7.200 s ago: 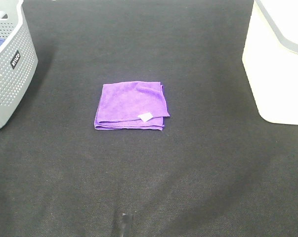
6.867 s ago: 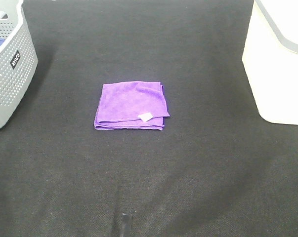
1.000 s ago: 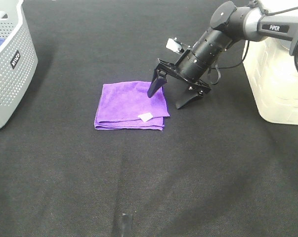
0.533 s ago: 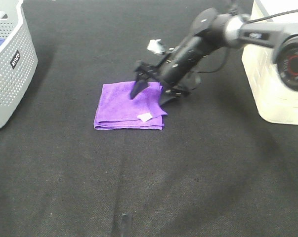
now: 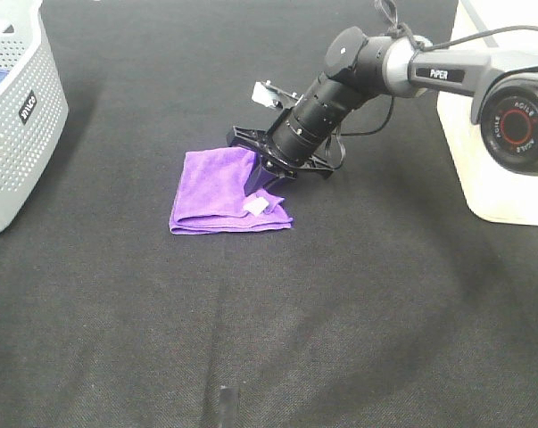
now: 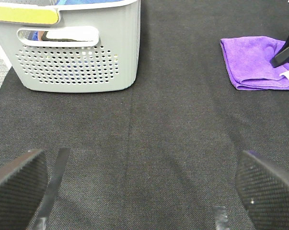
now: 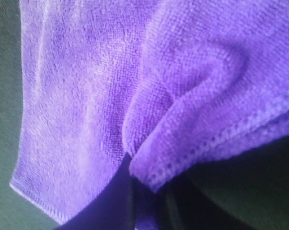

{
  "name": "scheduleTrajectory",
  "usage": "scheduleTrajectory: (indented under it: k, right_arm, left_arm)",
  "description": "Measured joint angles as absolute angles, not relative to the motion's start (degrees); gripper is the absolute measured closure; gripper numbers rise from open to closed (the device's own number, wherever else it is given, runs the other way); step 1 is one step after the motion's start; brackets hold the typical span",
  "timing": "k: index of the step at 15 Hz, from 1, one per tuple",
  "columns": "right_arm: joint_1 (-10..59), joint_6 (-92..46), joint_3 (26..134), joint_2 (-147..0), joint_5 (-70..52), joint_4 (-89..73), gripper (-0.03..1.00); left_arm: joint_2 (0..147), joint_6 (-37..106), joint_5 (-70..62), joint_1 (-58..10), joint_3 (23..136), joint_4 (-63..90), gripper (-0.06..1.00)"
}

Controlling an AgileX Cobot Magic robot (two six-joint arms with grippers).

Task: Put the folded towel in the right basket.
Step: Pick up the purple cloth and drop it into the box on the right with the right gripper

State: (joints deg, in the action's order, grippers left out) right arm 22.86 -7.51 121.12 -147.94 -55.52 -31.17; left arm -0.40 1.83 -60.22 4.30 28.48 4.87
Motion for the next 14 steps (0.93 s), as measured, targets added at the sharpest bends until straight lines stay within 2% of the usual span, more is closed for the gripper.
scheduleTrajectory:
  k: [3,6,9,10,11,14]
  right_arm:
    - [23.03,-7.51,120.66,-141.41,-58.96,-27.67,0.88]
    - [20.23,-7.85,120.66,-128.92,-62.28,-26.64,0.88]
    - [12.03,-8.08,121.30,-120.66,-62.34,-26.01,0.88]
    - [6.82,-8.08,124.45,-119.40,-62.34,-26.01,0.88]
    - [6.82,-8.08,124.45,-119.40,-62.34,-26.01,0.88]
    - [-3.44,-8.08,133.38,-119.23,-63.03,-26.07,0.88]
  left_arm:
    - [-0.40,1.83,-60.22,4.30,28.48,4.87,-0.05]
    - [-0.40,1.83,-60.22,4.30,28.48,4.87,-0.05]
    - [-0.40,1.83,-60.22,4.30,28.48,4.87,-0.05]
    - [-0.40,1.83,-60.22,4.30,28.48,4.87,-0.05]
    - [-0.40,1.83,-60.22,4.30,28.48,4.87,-0.05]
    - [-0.40,1.83,-60.22,4.30,28.48,4.87,-0.05]
